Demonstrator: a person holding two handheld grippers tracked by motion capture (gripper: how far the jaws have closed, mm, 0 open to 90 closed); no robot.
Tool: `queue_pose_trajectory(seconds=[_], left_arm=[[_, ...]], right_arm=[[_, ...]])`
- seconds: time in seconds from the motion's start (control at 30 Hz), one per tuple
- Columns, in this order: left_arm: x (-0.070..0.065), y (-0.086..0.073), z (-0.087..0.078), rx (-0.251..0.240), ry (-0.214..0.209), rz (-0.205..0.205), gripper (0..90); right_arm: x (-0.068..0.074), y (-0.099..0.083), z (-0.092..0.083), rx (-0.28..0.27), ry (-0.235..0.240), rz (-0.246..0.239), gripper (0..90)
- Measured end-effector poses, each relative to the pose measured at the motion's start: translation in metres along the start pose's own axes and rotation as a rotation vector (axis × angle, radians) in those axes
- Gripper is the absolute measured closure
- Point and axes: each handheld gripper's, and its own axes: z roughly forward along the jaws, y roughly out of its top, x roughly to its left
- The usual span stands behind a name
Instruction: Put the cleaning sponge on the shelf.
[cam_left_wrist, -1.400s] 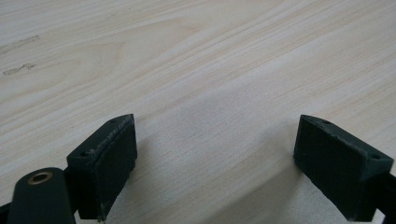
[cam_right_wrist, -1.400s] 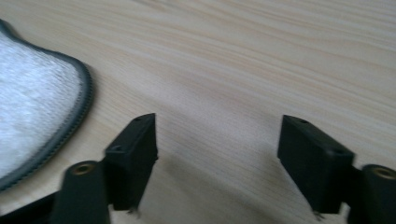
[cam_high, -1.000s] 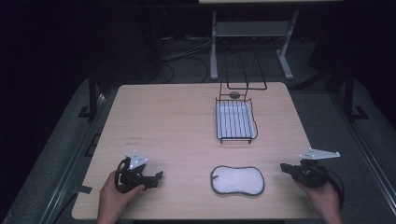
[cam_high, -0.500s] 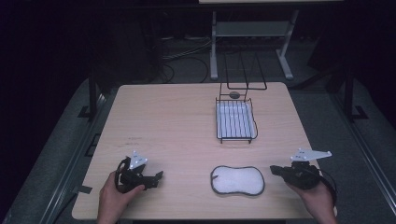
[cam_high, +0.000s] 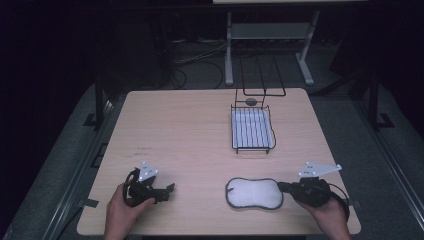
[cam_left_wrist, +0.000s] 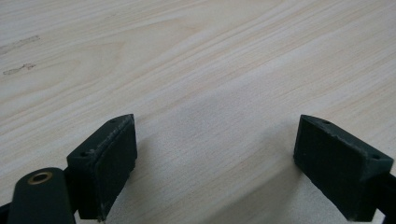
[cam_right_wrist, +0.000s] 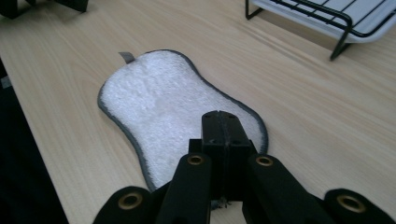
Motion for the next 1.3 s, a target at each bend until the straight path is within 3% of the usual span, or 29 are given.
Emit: queue_pose_trajectory(seconds=[0.6,1.3], left_arm=[[0.0,0.0,0.0,0.0,0.0,0.0,12.6],[0.0,0.0,0.0,0.0,0.0,0.0,12.6]], right_arm=[[0.027,-0.001,0.015,0.048,0.073,-0.062,90.0],[0.029,-0.007,0.033,0.139,0.087,-0.064,90.0]])
